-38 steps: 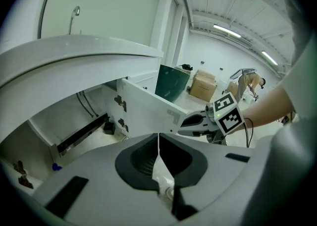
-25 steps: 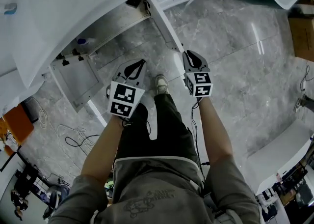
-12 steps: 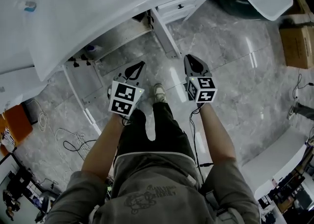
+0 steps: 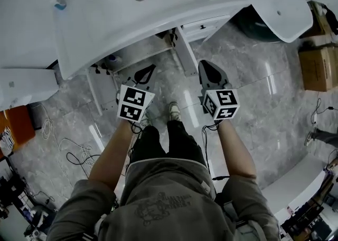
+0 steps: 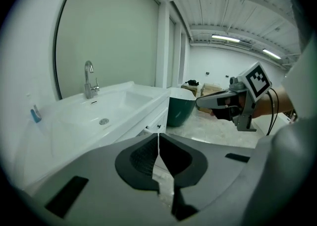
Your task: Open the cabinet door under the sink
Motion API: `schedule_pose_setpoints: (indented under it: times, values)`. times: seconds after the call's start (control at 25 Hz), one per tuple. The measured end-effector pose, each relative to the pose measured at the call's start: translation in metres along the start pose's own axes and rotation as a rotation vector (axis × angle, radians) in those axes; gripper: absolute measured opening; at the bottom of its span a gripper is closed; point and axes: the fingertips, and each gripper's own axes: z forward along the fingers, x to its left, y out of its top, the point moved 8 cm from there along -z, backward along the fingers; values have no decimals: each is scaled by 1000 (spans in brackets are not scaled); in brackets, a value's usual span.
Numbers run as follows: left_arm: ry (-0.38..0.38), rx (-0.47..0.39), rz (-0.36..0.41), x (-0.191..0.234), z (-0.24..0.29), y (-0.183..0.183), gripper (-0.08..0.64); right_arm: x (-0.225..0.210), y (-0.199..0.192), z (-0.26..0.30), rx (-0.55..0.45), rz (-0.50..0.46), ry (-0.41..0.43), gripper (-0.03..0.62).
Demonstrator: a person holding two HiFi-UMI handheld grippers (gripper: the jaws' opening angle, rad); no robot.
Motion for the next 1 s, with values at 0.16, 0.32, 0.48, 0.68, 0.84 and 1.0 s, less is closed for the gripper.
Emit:
schedule_pose_setpoints:
  times: [0.16, 0.32, 0.48, 0.68, 0.84, 1.0]
  values:
    - [35, -42, -7, 13, -27, 16, 21, 25, 38, -5, -18, -28, 39, 34]
    - [71, -80, -12, 26, -57, 27, 21, 52, 70, -11, -42, -48, 83, 34]
    - [123, -127, -15, 43, -91, 40, 21, 82, 103, -14, -73, -95, 142, 32]
    - [189, -181, 5, 62, -129, 54, 21, 117, 139, -14, -121, -137, 199, 31]
    - [198, -210, 41, 61, -163, 70, 21, 143, 162, -19, -160, -167, 249, 31]
    - [203, -263, 95, 54, -199, 86, 21, 167, 181, -28, -194, -185, 292, 32]
